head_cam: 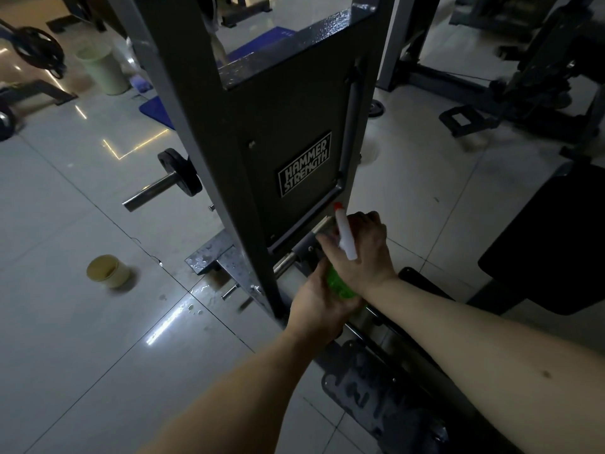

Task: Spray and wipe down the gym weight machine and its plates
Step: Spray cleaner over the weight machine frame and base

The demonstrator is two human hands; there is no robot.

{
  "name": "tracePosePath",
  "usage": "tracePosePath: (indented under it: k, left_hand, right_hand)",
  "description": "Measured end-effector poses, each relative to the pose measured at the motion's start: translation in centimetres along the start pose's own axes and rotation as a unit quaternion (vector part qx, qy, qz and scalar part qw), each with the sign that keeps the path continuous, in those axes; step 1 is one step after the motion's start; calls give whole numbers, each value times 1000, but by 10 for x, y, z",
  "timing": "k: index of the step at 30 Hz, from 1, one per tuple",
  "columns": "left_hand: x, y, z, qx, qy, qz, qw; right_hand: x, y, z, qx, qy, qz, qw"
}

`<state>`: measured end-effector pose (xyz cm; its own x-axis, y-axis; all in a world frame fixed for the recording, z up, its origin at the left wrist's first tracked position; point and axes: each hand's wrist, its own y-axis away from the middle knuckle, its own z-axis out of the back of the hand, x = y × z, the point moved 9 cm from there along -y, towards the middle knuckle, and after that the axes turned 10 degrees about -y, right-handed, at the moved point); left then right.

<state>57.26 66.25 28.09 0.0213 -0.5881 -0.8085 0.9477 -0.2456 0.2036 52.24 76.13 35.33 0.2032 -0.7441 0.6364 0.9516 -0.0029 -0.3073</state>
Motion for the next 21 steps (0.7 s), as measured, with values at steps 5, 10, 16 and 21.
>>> tracePosePath:
  k: [5,10,16,21]
  left_hand:
    - [3,-1,-6,11,5,18,1000]
    - [-1,0,-6,4,44,37,998]
    - [-3,-2,-9,9,53,34,998]
    - [-13,-7,-5,6,18,9,1000]
  right_hand:
    - [-2,-1,-4,9,33,2,999]
    - [-1,-6,0,1,3,0,1000]
    - [-7,-10,-2,-6,9,-4,1000]
    - [-10,-14,11,-32,-17,-9,999]
